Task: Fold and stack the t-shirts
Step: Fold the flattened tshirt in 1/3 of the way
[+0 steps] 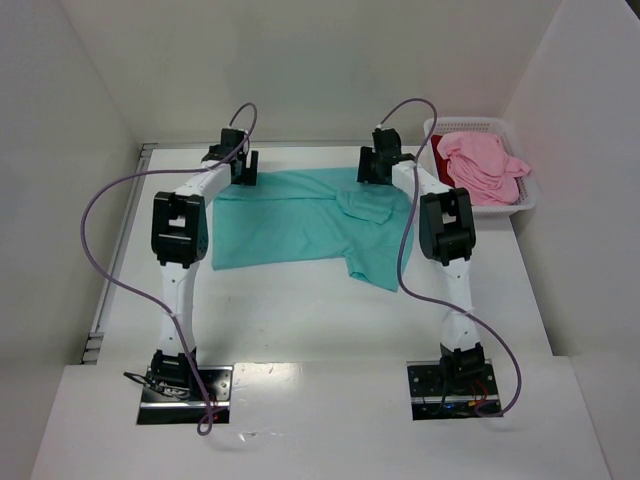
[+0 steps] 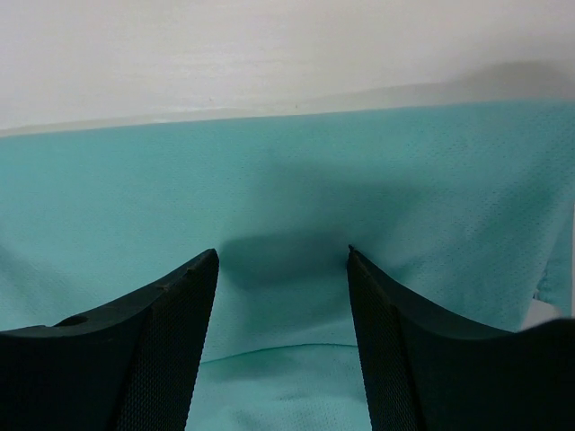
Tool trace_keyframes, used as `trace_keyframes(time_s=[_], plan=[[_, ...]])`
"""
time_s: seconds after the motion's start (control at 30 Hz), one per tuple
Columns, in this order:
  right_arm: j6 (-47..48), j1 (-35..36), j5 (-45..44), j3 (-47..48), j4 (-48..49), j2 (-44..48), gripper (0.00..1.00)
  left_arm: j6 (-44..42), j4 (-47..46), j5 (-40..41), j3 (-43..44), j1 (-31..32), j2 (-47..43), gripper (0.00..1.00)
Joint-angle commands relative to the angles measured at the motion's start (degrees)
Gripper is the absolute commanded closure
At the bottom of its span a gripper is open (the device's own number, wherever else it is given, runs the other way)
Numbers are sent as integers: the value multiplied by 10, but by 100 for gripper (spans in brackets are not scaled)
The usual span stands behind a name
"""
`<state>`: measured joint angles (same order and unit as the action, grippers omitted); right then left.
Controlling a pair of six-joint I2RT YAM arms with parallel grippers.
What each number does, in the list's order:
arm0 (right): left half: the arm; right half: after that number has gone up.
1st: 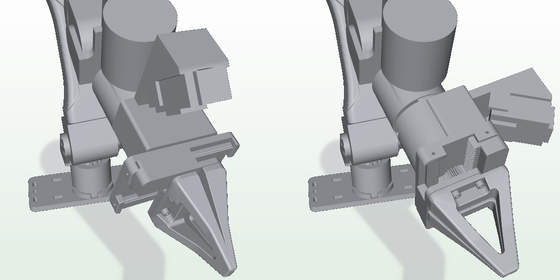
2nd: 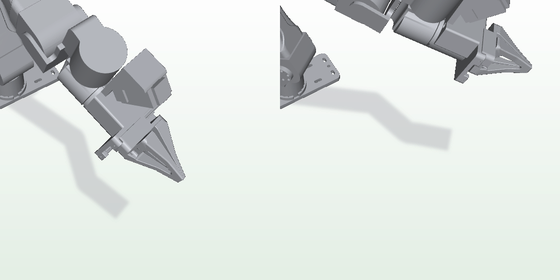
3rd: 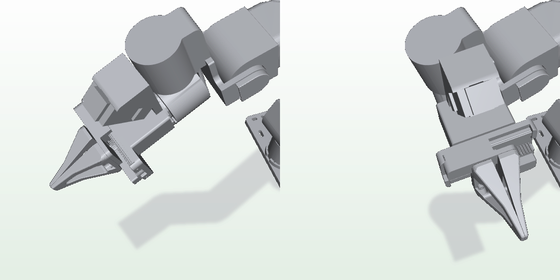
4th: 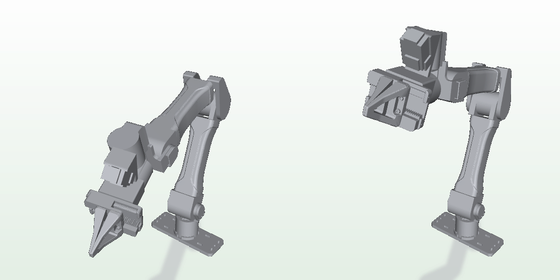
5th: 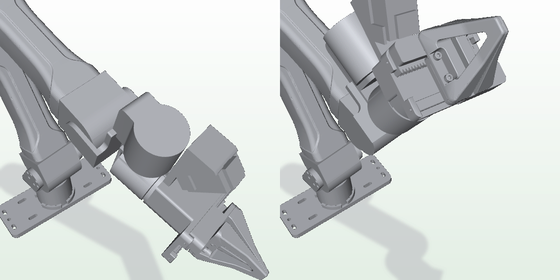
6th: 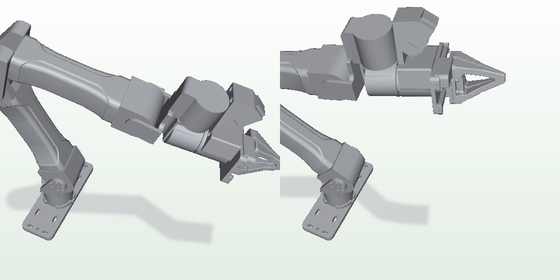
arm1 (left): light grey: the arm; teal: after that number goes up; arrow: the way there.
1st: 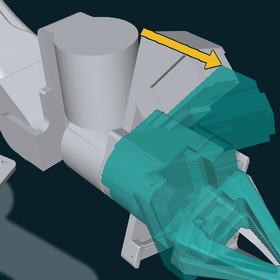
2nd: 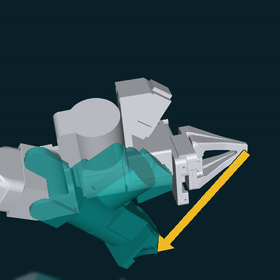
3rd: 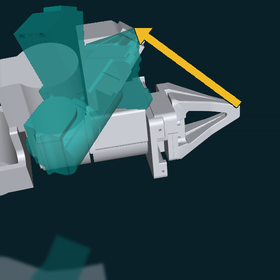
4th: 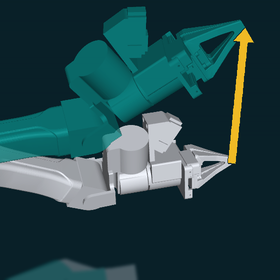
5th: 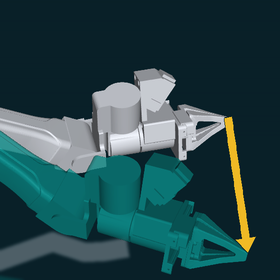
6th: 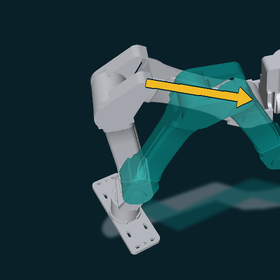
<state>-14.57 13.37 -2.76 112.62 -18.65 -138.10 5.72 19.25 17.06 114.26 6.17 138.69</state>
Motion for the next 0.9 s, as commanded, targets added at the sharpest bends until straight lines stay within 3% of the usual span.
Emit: trace_keyframes(time_s=[0.0,0.1,0.37,0.67,0.87], plan=[[-6,1,0,37,-4,-9,34,-68,75,34,-39,-22,11,0],[-6,1,-6,57,-9,-27,34,-73,75,28,-45,-27,-1,0],[-29,-17,-51,135,-81,-86,50,-73,97,28,-33,-39,-1,0],[-41,-31,-46,76,-76,-62,62,-73,97,22,-7,-57,13,0],[-51,-31,-41,70,-83,-44,62,-78,115,10,49,-63,38,0]])
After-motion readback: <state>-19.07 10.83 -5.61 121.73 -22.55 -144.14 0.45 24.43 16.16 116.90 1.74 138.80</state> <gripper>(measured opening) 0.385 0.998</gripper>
